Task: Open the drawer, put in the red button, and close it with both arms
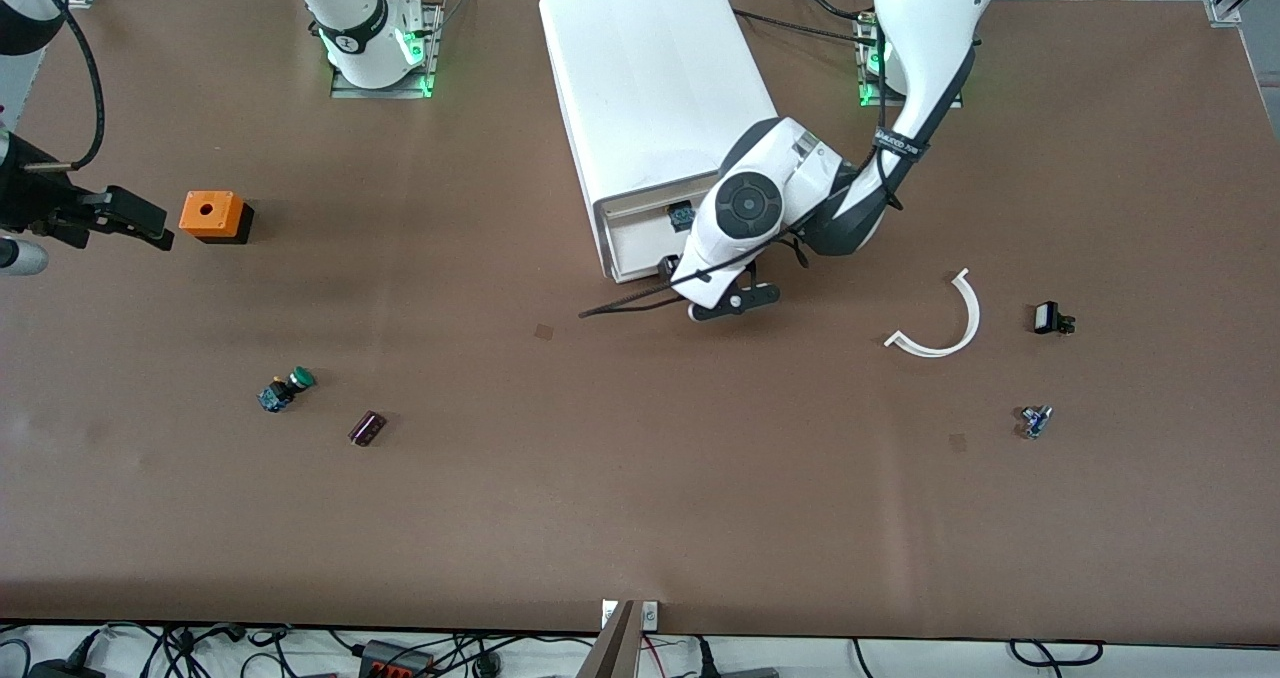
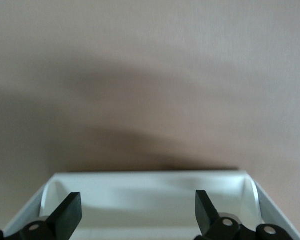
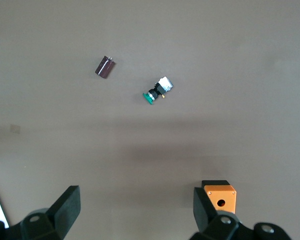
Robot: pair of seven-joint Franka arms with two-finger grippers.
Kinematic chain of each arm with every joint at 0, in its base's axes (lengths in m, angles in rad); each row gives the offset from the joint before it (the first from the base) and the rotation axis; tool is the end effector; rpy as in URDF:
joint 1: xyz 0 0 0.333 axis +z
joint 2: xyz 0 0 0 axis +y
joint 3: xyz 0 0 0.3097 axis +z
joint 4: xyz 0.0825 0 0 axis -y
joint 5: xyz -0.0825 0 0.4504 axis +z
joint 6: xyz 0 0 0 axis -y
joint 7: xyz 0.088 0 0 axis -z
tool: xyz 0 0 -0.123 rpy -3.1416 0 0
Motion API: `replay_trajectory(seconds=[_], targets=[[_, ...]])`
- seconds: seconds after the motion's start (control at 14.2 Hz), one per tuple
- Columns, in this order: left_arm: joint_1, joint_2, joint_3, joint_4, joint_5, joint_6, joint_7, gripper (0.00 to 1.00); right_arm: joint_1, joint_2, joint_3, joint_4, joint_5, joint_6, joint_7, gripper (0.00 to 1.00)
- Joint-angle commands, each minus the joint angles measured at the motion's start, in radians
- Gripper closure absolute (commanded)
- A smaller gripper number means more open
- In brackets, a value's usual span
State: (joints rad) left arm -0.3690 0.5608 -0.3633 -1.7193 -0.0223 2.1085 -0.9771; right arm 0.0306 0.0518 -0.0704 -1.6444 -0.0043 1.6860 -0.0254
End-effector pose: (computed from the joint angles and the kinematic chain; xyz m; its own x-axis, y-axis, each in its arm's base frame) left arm 0.5280 -0.4602 0.2079 0.9262 0.2825 -0.2496 0.2914 -0.9566 -0.0015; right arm 0.6418 -0.0252 0.5397 0.9999 -0.0138 -0.0103 -0.0138 -0.9999 0.0077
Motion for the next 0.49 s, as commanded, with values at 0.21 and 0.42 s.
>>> replay_trajectory(seconds=[0.21,0.42], targets=[[0.004,-0.064,-0.040,-0.063,-0.008,-0.030,-0.046,0.00,-0.001,-0.066,0.008,-0.100,-0.017,0.057,-0.011,0.00],[0.004,-0.071,-0.054,-0.068,-0.008,-0.065,-0.052,0.00,-0.003,-0.052,0.008,-0.084,-0.016,0.060,-0.012,0.00]])
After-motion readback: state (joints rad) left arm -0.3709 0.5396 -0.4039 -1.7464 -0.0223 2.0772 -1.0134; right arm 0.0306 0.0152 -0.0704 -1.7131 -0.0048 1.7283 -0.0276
